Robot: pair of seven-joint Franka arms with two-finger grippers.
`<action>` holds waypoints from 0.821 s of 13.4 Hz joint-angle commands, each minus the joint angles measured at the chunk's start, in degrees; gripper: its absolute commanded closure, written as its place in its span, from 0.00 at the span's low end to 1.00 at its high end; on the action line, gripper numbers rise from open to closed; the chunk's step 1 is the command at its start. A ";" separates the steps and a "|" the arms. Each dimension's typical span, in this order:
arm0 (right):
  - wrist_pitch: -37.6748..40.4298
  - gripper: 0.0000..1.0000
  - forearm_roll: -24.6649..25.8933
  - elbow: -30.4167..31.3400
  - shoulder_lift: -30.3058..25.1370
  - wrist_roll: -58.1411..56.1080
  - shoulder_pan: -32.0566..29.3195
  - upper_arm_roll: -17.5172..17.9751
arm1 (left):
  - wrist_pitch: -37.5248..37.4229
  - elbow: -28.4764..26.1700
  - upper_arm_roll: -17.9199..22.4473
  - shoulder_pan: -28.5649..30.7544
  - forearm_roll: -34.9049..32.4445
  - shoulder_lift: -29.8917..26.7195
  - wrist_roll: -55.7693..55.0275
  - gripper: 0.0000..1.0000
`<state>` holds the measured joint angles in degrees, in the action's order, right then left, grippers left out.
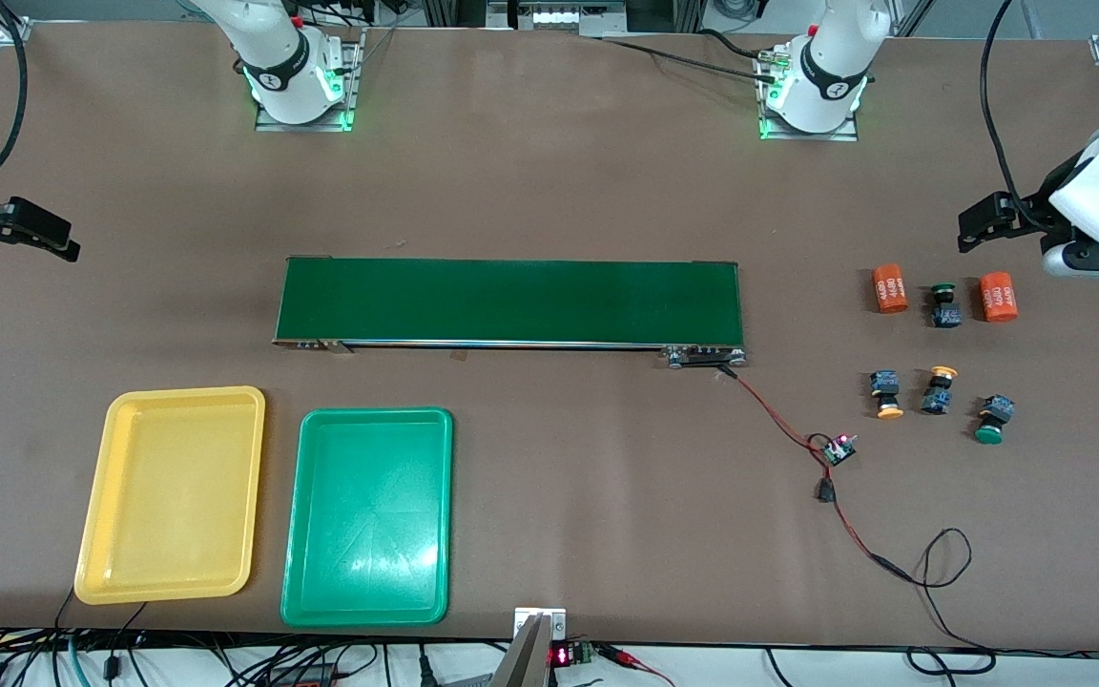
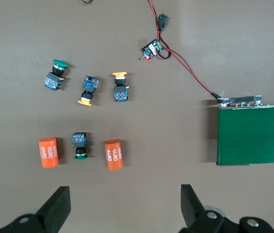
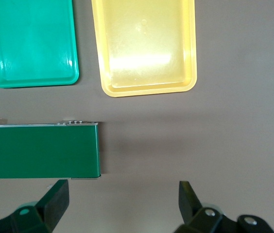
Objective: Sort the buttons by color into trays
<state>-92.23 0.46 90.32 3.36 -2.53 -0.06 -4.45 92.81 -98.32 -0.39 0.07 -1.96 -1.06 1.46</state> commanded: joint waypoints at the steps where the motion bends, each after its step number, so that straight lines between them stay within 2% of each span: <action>1: 0.30 0.00 -0.37 0.12 -0.29 -0.11 -0.73 0.32 | -1.58 1.99 0.12 -0.33 0.65 0.80 0.91 0.00; 7: 0.30 0.00 -0.28 0.12 -0.29 -0.72 -0.38 0.41 | -1.67 2.34 0.12 -0.33 0.82 1.76 0.29 0.00; 11: 0.21 0.00 -0.10 0.12 -0.20 -0.72 -0.38 0.41 | -4.65 2.52 0.21 -0.33 0.82 4.92 0.03 0.00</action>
<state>-92.23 0.46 90.32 3.39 -2.62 -0.33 -4.24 90.18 -98.04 -0.40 -0.11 -1.92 1.43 1.43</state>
